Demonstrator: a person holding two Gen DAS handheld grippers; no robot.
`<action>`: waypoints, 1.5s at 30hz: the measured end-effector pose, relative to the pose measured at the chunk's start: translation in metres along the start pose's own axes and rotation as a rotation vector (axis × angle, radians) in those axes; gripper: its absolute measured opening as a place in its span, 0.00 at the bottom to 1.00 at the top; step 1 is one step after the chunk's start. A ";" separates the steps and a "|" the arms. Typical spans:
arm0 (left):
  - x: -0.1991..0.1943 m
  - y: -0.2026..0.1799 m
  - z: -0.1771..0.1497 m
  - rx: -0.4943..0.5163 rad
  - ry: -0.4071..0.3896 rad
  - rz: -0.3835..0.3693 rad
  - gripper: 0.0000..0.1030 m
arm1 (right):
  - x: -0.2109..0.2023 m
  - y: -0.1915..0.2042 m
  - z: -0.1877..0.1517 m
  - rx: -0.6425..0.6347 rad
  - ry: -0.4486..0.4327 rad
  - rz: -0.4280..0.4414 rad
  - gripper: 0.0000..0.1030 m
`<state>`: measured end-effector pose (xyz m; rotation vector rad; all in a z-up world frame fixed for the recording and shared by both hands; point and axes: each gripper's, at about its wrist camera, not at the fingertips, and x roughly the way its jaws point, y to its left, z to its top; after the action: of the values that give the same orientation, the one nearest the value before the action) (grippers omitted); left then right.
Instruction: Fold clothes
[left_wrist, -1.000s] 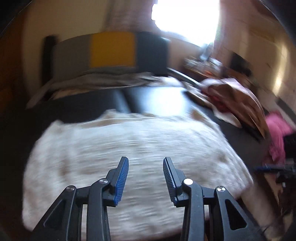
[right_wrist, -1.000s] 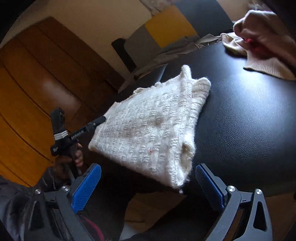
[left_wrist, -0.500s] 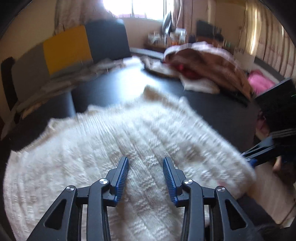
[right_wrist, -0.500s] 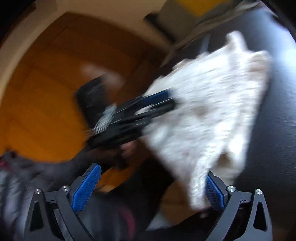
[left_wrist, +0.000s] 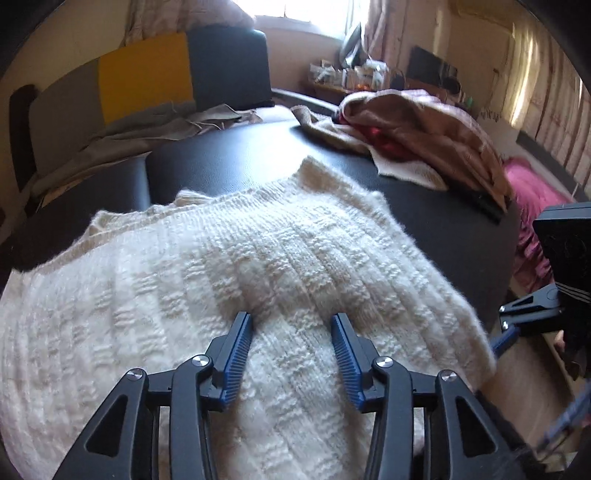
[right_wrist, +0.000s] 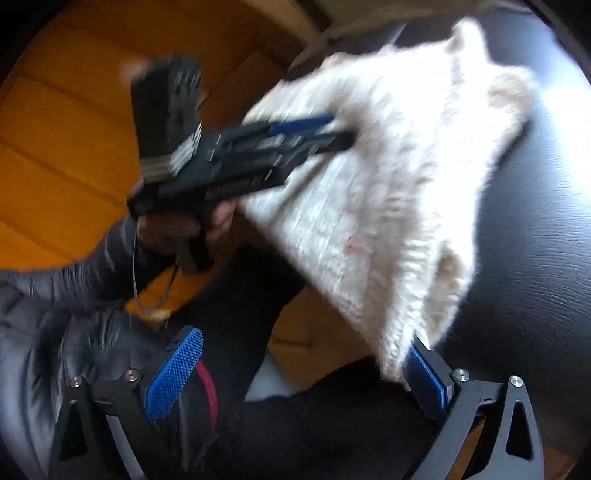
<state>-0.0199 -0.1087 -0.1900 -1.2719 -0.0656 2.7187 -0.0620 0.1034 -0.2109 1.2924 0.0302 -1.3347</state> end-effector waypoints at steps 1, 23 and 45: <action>-0.009 0.005 -0.002 -0.033 -0.015 -0.015 0.45 | -0.007 0.002 -0.002 0.014 -0.032 -0.034 1.00; -0.191 0.252 -0.176 -0.568 -0.139 0.136 0.45 | 0.088 0.066 0.140 -0.175 -0.332 -0.408 1.00; -0.144 0.244 -0.218 -0.581 -0.061 -0.195 0.04 | 0.102 0.043 0.144 -0.219 -0.379 -0.318 1.00</action>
<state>0.2116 -0.3749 -0.2444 -1.2122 -0.9914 2.6505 -0.0876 -0.0756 -0.1950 0.8582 0.1193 -1.7787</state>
